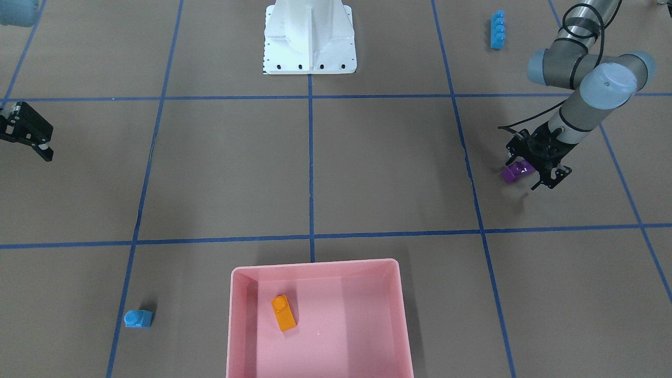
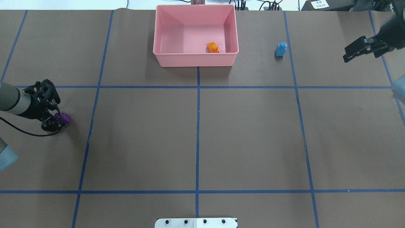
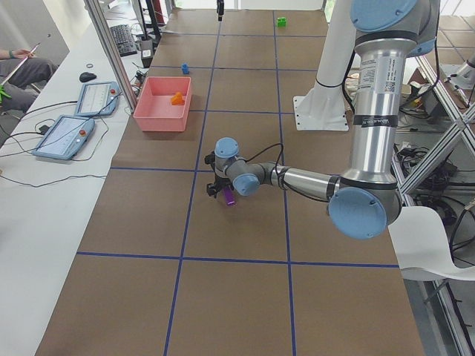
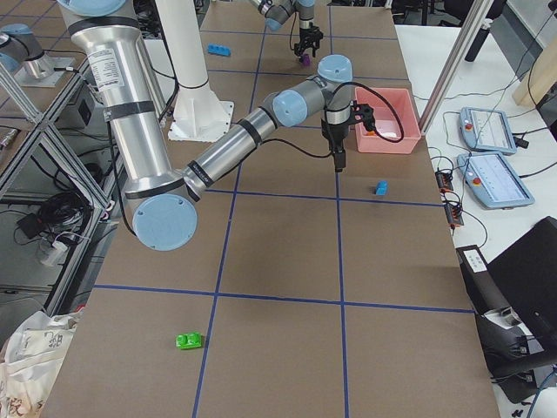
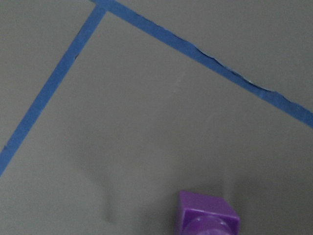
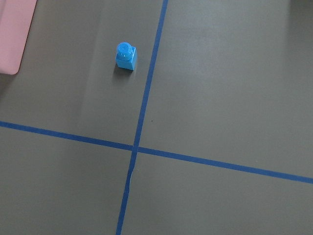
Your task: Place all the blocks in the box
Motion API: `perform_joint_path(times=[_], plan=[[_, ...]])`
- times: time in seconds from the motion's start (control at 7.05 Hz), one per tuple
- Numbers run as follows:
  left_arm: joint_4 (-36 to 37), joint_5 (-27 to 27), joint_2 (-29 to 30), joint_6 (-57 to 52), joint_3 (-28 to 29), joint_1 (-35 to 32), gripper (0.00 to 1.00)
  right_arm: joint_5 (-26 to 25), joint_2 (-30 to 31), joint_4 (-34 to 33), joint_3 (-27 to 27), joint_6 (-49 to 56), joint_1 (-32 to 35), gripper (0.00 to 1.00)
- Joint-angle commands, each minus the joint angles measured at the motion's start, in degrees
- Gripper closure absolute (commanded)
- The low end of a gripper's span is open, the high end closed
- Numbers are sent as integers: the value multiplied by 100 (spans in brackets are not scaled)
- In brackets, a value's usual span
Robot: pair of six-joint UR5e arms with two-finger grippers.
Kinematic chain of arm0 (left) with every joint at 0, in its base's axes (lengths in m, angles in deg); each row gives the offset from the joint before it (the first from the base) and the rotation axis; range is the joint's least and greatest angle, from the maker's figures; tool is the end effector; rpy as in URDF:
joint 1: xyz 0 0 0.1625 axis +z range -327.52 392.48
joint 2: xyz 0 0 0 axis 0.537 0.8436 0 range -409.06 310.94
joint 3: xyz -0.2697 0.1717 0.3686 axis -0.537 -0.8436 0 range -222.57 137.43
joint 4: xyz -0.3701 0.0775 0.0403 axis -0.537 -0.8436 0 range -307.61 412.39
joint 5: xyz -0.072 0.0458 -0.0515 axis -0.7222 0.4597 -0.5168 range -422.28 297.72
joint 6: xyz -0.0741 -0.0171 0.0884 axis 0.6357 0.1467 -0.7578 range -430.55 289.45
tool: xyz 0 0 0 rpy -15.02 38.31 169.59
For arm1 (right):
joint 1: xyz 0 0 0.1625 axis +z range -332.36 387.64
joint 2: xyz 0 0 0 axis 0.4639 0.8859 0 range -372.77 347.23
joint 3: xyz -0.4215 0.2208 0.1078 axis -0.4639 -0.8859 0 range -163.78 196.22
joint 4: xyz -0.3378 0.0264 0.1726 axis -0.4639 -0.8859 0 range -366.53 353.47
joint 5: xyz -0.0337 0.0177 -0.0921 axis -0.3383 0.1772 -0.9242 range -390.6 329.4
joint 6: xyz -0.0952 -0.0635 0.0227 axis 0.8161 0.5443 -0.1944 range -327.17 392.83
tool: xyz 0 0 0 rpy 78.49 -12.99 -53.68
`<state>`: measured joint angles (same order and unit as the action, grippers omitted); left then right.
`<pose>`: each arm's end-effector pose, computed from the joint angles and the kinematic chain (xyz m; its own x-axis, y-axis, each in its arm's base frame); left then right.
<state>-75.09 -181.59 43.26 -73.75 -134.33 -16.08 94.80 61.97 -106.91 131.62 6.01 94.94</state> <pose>0.2850 -0.4381 0.6346 0.4104 0.8506 -0.3286 -0.5189 0.5142 0.6829 -0.1450 -0.5167 0.4330 0.7208 -0.1619 0.6739 0.0091 0.9745 0.2244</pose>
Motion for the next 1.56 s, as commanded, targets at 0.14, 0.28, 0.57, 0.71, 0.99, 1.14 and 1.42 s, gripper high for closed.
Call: perform_joint_path(times=[0.14,0.28,0.57,0.71,0.99,1.14,1.42], plan=[[-32,-66,-3,126,-104,-13,100,11,-38,0,-9,-7,-6,0],[-23,-75,-3,815,-383,-14,100,2,-38,0,-9,-7,-6,0],[12,-58,223,3996,-1436,-5,100,-24,-47,9,-44,-51,-15,0],[30,-5,678,5021,-1537,-5,100,-24,-47,9,-44,-59,-15,0],[117,843,1924,6904,-1267,13,100,-33,-56,18,-87,-68,-24,0],[118,1448,2696,7182,-830,13,100,-33,-56,166,-192,-77,-24,0],[65,2705,3981,7536,485,161,100,-33,-56,587,-517,-77,-24,0]])
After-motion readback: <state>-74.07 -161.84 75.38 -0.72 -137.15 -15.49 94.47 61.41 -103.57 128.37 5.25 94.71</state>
